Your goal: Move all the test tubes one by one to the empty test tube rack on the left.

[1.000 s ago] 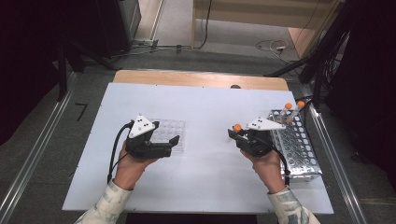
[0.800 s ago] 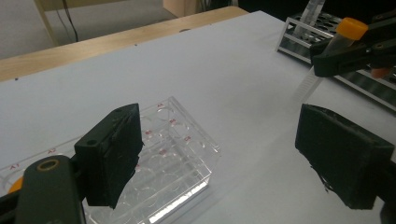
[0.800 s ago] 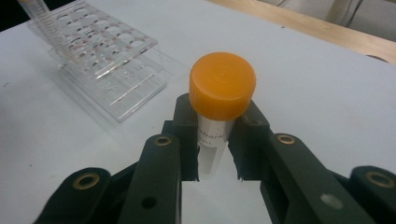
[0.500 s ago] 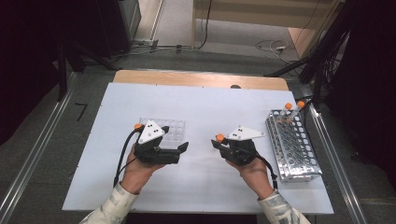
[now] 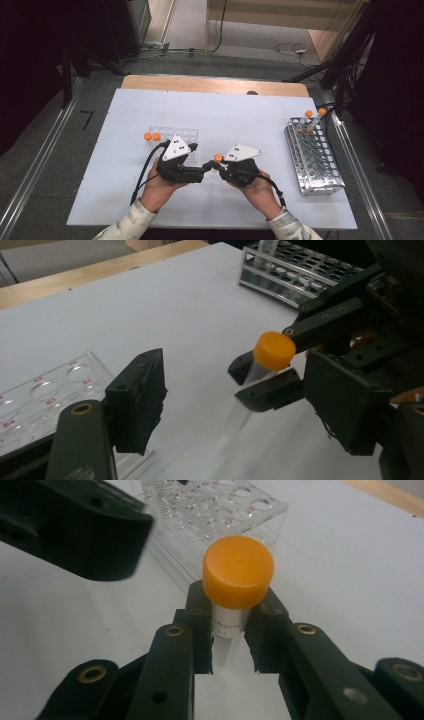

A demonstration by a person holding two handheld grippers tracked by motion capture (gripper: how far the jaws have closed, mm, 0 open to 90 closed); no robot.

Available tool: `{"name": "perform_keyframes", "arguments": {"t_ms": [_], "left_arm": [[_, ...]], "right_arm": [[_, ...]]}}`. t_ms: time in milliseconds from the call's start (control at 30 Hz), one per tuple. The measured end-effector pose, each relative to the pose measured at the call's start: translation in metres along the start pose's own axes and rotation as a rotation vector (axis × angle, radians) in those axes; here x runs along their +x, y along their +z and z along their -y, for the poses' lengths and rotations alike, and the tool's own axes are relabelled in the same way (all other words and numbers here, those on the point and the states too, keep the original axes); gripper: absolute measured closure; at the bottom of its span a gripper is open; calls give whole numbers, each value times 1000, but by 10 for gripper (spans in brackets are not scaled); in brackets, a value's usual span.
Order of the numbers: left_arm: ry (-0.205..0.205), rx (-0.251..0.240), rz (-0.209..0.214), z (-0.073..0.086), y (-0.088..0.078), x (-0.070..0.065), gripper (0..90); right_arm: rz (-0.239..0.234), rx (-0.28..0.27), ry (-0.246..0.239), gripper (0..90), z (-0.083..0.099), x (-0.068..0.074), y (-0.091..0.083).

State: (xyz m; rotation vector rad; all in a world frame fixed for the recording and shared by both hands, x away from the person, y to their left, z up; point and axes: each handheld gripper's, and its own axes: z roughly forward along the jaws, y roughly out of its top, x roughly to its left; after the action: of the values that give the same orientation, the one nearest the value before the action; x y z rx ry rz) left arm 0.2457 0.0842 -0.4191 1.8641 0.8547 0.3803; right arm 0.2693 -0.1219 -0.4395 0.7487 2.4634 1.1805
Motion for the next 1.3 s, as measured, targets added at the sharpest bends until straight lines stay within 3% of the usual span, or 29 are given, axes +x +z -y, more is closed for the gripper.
{"name": "perform_keyframes", "arguments": {"t_ms": [167, 367, 600, 1033, 1167, 1300], "left_arm": [[15, 4, 38, 0, 2, -3, 350], [26, 11, 79, 2, 5, -6, 521], [34, 25, 98, 4, 9, -7, 671], [40, 16, 85, 4, 7, -8, 698], [27, 14, 76, 3, 7, -4, 698], [10, -8, 69, 1, 1, 0, 699]], "right_arm": [[-27, 9, -16, 719, -2, 10, 4], [-47, 3, -29, 719, -3, 13, 5], [-69, 5, -26, 718, -3, 15, 7], [-77, 1, -15, 710, -3, 14, 5], [-87, 5, -9, 624, -4, 12, 5], [-92, 12, 6, 464, -4, 9, 4]]}}
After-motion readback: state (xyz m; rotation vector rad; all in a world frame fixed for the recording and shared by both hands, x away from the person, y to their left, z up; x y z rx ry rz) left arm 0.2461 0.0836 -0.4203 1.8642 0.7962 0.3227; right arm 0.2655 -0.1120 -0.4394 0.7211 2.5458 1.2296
